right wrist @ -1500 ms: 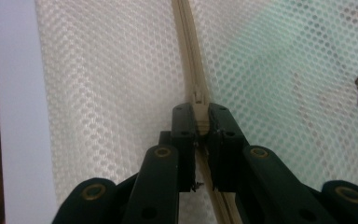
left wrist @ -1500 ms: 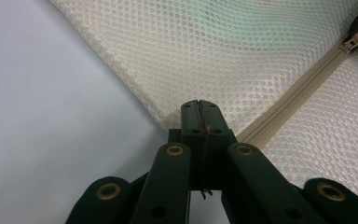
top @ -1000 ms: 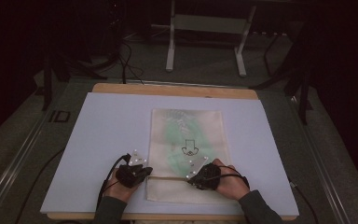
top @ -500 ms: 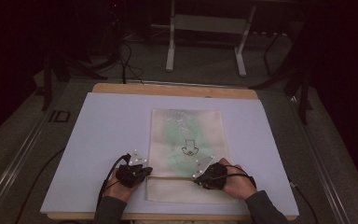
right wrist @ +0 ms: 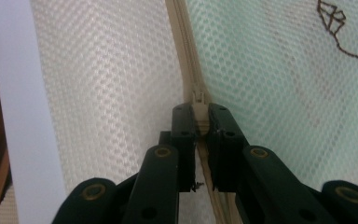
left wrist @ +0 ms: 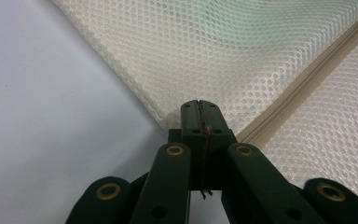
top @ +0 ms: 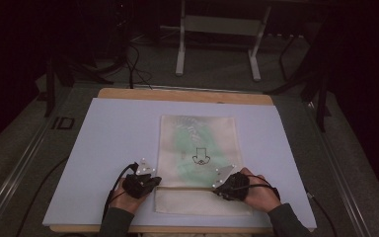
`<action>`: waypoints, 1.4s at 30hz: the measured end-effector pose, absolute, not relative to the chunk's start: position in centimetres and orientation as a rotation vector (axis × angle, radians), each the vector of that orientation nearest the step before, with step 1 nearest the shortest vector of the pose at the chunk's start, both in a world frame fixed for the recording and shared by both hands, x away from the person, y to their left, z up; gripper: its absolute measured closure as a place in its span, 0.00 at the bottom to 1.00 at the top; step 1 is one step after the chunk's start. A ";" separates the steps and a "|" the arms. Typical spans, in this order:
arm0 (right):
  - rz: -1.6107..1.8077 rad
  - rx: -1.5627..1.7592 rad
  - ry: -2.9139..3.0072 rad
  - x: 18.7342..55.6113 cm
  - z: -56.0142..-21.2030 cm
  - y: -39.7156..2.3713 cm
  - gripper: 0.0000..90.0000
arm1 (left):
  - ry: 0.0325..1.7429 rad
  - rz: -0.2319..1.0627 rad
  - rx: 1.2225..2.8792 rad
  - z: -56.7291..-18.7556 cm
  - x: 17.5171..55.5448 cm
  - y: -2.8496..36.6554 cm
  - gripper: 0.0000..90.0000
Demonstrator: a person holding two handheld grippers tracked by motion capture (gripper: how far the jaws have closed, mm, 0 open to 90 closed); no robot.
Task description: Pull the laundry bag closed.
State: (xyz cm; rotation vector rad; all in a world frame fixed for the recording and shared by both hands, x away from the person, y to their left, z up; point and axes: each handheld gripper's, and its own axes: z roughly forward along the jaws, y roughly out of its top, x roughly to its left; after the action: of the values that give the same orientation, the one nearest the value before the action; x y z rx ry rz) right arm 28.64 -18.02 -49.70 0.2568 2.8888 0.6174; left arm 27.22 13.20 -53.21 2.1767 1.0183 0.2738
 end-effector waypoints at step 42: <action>0.637 0.339 2.863 28.1 -48.8 -22.0 0.92 | 1.020 0.270 2.179 -53.2 27.3 13.2 1.00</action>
State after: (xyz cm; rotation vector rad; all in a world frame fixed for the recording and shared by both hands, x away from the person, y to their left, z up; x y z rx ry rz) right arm 28.13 -21.98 -48.78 0.3385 2.8632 0.6375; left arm 27.25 13.21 -53.18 2.1789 1.0205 0.2696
